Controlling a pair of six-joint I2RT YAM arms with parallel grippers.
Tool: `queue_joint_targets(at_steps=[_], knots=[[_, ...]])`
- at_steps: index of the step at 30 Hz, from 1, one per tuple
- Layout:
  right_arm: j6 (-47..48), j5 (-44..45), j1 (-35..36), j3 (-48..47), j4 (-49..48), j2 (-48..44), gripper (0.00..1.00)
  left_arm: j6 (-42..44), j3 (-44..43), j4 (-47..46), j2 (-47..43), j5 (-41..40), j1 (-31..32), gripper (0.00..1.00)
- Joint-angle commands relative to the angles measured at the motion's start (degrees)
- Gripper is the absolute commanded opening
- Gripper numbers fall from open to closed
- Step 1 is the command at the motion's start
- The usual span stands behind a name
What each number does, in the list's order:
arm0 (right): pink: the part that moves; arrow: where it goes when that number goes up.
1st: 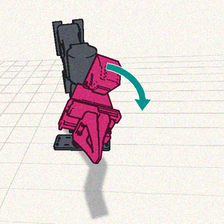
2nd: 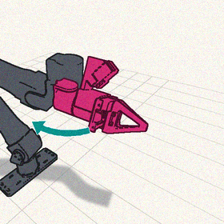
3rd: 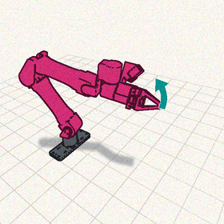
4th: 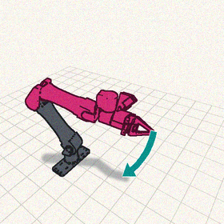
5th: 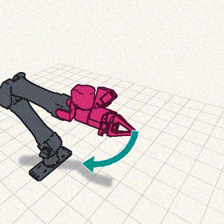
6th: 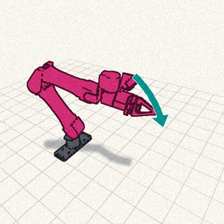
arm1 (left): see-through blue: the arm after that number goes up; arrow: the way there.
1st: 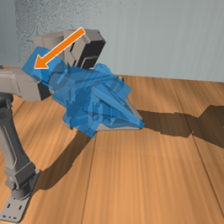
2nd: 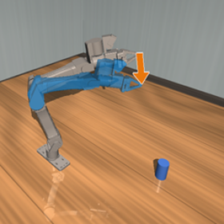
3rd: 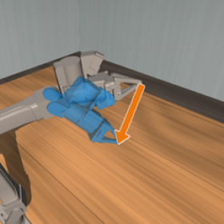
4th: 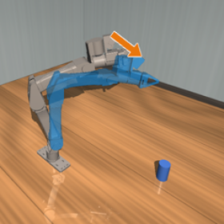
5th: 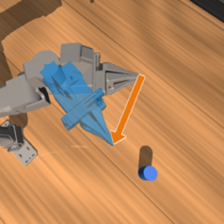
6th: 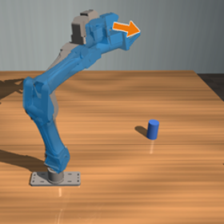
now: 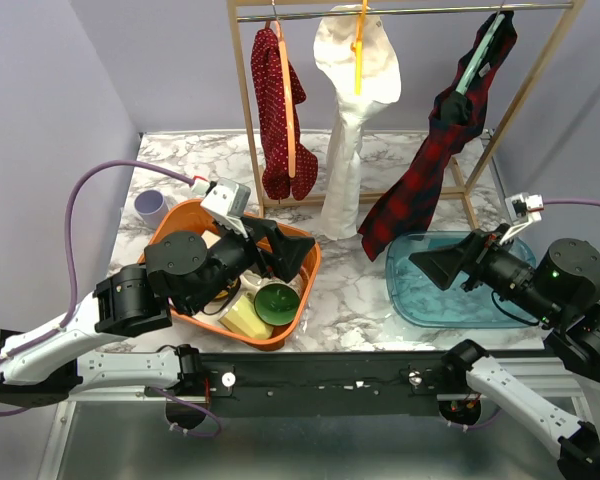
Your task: Remove the skirt from the hanger
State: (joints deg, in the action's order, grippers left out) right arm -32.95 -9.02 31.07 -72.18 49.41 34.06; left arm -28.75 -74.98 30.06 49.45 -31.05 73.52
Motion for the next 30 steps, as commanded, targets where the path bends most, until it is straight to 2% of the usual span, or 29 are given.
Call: queue_joint_targets(at_steps=[1, 5, 9, 13, 16, 21, 22, 25, 30], knots=[[0.3, 3.1, 0.2, -2.3, 2.4, 0.2, 1.00, -0.5, -0.1, 0.3, -0.5, -0.8, 0.2, 0.99], [-0.3, 3.7, 0.2, -2.3, 2.2, 0.0, 1.00, -0.7, 0.1, 0.8, -0.8, -0.9, 0.1, 0.99], [-1.6, 8.7, 0.2, -5.3, 5.0, 1.4, 0.99, 0.0, -0.5, 1.8, -0.8, -2.5, 0.2, 0.99], [-0.1, 20.6, 0.2, -8.9, 4.6, 4.0, 0.95, 0.9, -1.2, 3.9, -0.1, -3.6, 0.2, 0.99], [3.1, 27.8, 0.2, -12.8, 4.6, 10.2, 0.90, 0.8, -1.0, 4.9, -0.3, -3.6, 0.2, 0.99], [5.6, 40.0, 0.2, -29.5, 12.5, 28.2, 0.80, -0.4, -0.5, 6.1, -1.9, -4.6, 0.2, 0.99], [6.0, 44.9, 0.1, -33.5, 12.1, 30.0, 0.78, -0.5, -0.3, 5.7, -2.3, -4.6, 0.2, 0.99], [7.9, 51.1, 0.1, -38.4, 8.2, 34.3, 0.77, -1.3, 1.5, 6.0, -4.1, -5.0, 0.1, 0.99], [9.8, 57.8, 0.1, -43.0, 2.9, 39.9, 0.75, -2.4, 3.1, 6.7, -6.3, -4.9, 0.1, 0.99]])
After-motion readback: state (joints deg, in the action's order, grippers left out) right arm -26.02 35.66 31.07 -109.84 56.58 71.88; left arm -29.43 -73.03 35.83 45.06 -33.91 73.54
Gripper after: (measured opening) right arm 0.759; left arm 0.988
